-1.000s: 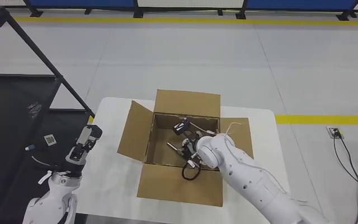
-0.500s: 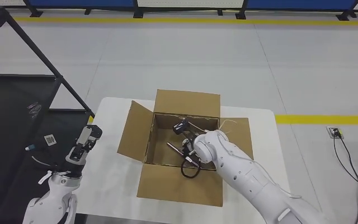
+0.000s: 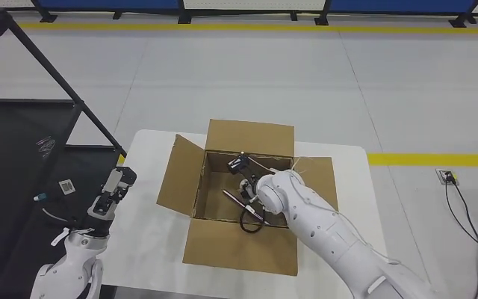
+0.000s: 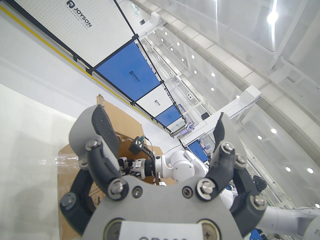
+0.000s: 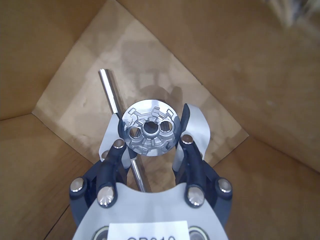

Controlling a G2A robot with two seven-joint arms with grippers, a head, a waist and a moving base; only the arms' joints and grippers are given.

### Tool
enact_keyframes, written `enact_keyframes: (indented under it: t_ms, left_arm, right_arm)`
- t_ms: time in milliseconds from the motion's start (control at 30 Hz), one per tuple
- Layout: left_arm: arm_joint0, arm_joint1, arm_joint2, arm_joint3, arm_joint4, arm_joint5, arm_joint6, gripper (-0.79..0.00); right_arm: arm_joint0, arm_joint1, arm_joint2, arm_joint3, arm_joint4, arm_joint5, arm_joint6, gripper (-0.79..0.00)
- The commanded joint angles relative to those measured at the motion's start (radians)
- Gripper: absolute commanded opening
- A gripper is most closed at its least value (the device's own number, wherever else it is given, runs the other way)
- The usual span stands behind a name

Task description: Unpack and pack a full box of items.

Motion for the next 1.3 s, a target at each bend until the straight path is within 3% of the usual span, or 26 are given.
enact_keyframes:
  t_ms: [0, 167, 433, 700, 1000, 1267]
  left_arm:
    - [0.0, 0.0, 0.0, 0.0, 0.0, 0.0, 0.0, 0.0]
    - [0.0, 0.0, 0.0, 0.0, 0.0, 0.0, 0.0, 0.0]
    - [0.0, 0.0, 0.0, 0.0, 0.0, 0.0, 0.0, 0.0]
    - [0.0, 0.0, 0.0, 0.0, 0.0, 0.0, 0.0, 0.0]
    - [0.0, 0.0, 0.0, 0.0, 0.0, 0.0, 0.0, 0.0]
    - [0.0, 0.0, 0.0, 0.0, 0.0, 0.0, 0.0, 0.0]
  right_arm:
    - [-0.019, 0.015, 0.023, -0.07, -0.032, -0.001, 0.008, -0.785]
    - [-0.125, 0.069, 0.106, -0.326, -0.149, 0.051, 0.078, -0.785]
    - [-0.399, 0.154, 0.325, -0.798, -0.387, 0.19, 0.194, -0.785]
    - [-0.688, 0.193, 0.549, -1.128, -0.52, 0.33, 0.176, -0.785]
    - [-0.809, 0.198, 0.754, -1.135, -0.544, 0.493, 0.233, -0.785]
    - [-0.769, 0.199, 0.868, -0.95, -0.438, 0.46, 0.251, -0.785]
